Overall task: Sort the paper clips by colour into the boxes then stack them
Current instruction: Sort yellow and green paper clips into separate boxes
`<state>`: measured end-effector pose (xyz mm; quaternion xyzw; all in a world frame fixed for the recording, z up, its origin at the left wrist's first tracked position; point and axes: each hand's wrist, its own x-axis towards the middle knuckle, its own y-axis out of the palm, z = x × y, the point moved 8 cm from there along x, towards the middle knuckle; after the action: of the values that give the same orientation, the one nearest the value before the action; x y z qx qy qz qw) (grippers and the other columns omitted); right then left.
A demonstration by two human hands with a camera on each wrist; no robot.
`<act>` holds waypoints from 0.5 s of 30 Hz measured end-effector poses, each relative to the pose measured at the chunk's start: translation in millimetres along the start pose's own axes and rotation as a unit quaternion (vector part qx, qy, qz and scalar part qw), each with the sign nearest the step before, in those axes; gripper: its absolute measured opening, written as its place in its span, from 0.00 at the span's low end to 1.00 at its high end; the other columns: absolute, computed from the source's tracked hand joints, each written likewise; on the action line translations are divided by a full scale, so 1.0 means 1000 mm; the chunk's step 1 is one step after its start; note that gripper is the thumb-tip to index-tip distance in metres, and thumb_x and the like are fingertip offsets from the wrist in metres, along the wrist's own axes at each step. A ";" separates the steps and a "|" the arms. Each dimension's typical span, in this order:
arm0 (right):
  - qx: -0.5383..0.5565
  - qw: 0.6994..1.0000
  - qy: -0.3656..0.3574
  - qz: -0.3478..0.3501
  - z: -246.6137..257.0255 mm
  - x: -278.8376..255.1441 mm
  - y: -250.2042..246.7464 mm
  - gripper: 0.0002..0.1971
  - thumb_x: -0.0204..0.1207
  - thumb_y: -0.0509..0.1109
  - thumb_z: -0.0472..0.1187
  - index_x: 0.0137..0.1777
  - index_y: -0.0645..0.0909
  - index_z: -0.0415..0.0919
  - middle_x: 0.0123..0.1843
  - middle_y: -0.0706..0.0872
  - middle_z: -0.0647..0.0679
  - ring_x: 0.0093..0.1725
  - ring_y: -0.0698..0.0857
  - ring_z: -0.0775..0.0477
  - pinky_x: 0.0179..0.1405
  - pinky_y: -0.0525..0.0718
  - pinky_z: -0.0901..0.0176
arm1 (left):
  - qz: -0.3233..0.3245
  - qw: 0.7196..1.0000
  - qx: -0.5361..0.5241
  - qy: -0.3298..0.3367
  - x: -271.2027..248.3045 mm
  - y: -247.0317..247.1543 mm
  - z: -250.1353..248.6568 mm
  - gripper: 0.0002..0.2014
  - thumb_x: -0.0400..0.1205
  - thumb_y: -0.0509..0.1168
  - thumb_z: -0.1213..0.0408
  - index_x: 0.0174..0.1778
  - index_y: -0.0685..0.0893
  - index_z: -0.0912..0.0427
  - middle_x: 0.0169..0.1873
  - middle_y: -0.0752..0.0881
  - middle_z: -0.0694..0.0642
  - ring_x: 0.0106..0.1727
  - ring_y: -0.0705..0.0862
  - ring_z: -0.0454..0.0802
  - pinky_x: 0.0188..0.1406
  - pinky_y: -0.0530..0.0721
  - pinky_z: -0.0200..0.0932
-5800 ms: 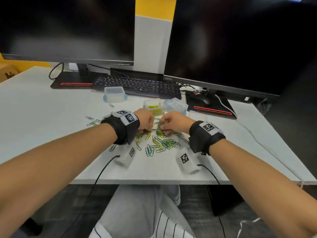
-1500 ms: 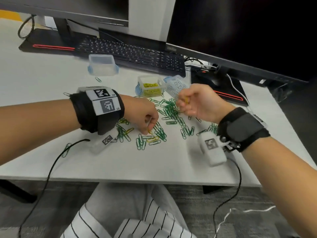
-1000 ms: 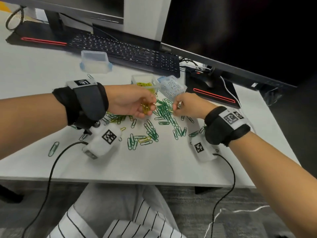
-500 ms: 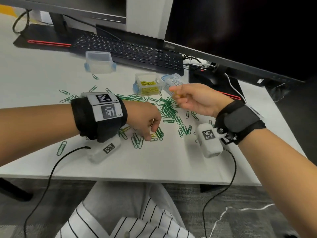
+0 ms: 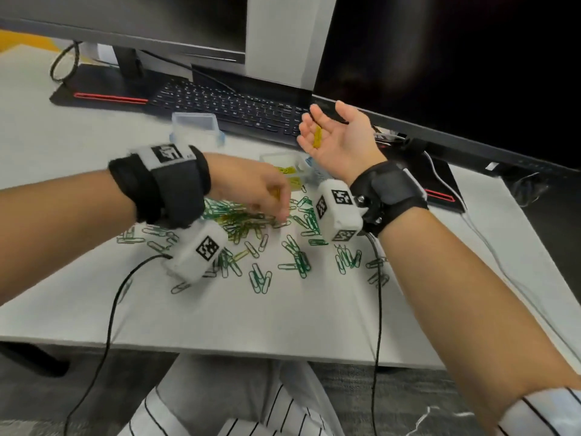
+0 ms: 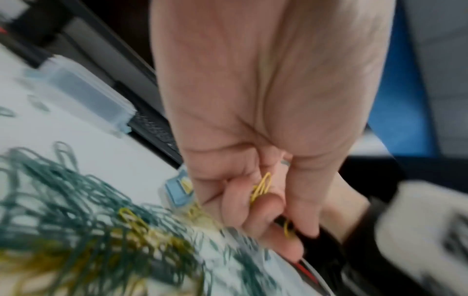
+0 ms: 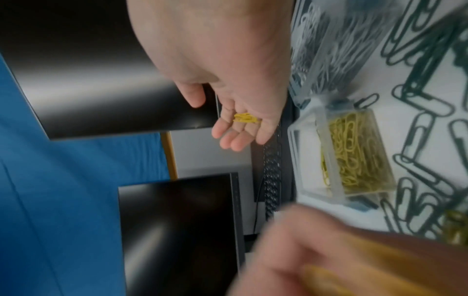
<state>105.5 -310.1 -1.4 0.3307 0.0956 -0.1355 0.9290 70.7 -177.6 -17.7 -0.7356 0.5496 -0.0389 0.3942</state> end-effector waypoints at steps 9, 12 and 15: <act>-0.017 1.000 -0.006 0.017 -0.010 0.011 0.002 0.23 0.84 0.52 0.51 0.65 0.79 0.36 0.55 0.89 0.38 0.60 0.85 0.41 0.77 0.61 0.45 | -0.175 0.825 -0.538 0.012 0.023 -0.072 0.024 0.13 0.77 0.43 0.78 0.35 0.63 0.55 0.31 0.73 0.54 0.31 0.73 0.49 0.35 0.75 0.39; -0.020 0.999 -0.006 0.035 -0.008 0.011 0.001 0.23 0.84 0.51 0.50 0.66 0.78 0.36 0.60 0.88 0.38 0.70 0.80 0.40 0.81 0.59 0.43 | -0.215 0.788 -0.576 0.016 0.036 -0.077 0.018 0.12 0.77 0.44 0.76 0.34 0.66 0.57 0.31 0.74 0.56 0.32 0.74 0.51 0.39 0.78 0.41; -0.017 0.999 -0.018 0.025 -0.002 0.010 -0.001 0.23 0.85 0.52 0.49 0.68 0.77 0.36 0.64 0.86 0.36 0.70 0.80 0.38 0.79 0.65 0.42 | -0.240 0.789 -0.566 0.003 0.047 -0.075 0.014 0.10 0.80 0.49 0.69 0.35 0.72 0.59 0.31 0.78 0.56 0.34 0.78 0.52 0.43 0.78 0.43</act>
<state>114.0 -311.7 -5.8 0.3143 0.0725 -0.1163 0.9394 154.4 -203.1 2.0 -0.9351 0.2798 0.1839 -0.1164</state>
